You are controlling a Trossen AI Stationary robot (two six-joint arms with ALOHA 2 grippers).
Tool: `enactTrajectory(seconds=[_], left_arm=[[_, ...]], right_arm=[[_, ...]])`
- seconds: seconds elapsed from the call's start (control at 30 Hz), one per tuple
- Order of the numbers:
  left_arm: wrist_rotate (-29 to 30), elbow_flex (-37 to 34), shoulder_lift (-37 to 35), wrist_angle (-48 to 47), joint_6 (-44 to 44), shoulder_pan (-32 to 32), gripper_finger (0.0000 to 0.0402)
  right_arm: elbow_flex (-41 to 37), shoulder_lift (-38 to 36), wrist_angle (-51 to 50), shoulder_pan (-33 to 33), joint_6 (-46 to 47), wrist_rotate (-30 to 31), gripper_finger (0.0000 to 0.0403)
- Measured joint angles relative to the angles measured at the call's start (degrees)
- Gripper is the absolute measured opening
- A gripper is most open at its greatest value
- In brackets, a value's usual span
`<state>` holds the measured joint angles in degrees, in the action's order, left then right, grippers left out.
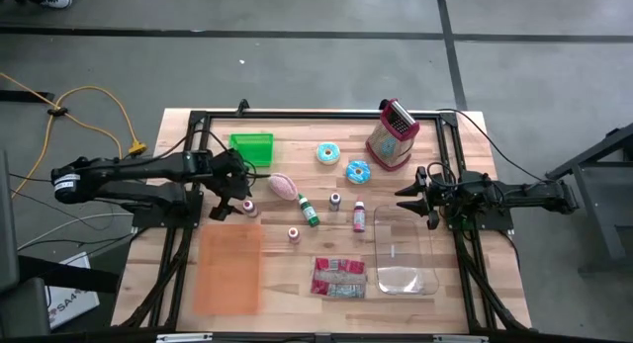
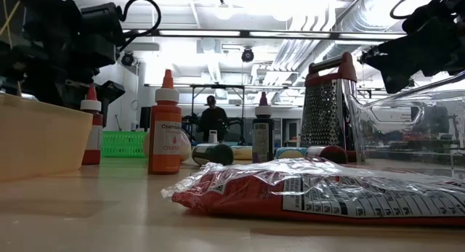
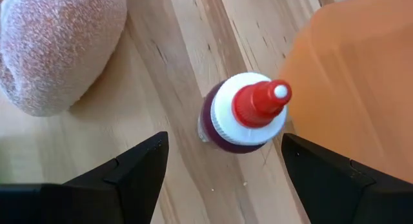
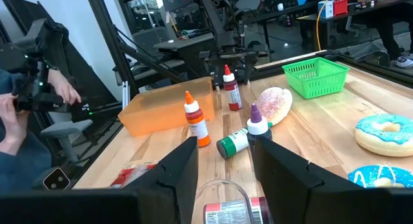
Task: Pick & Place Food Item
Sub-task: Put the red paint bottle into the transparent bin
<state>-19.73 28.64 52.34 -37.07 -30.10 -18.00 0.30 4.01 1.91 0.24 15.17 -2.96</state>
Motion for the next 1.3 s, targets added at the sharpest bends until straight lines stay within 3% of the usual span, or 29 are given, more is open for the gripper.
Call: enactTrajectory(seconds=[0.8, 1.1, 1.3], left_arm=[[-1.57, -5.44, 0.00, 9.55, 2.04, -0.04, 0.0292], [-2.54, -6.98, 0.02, 11.04, 3.40, -0.04, 0.0248], [-3.25, -7.15, 0.01, 13.81, 3.46, -0.04, 0.0243]], right_arm=[[0.00, 0.00, 0.00, 0.02, -0.02, 0.02, 0.0142], [0.01, 0.02, 0.00, -0.01, -0.01, 0.02, 0.0142], [0.01, 0.02, 0.00, 0.01, 0.00, 0.02, 0.0142]])
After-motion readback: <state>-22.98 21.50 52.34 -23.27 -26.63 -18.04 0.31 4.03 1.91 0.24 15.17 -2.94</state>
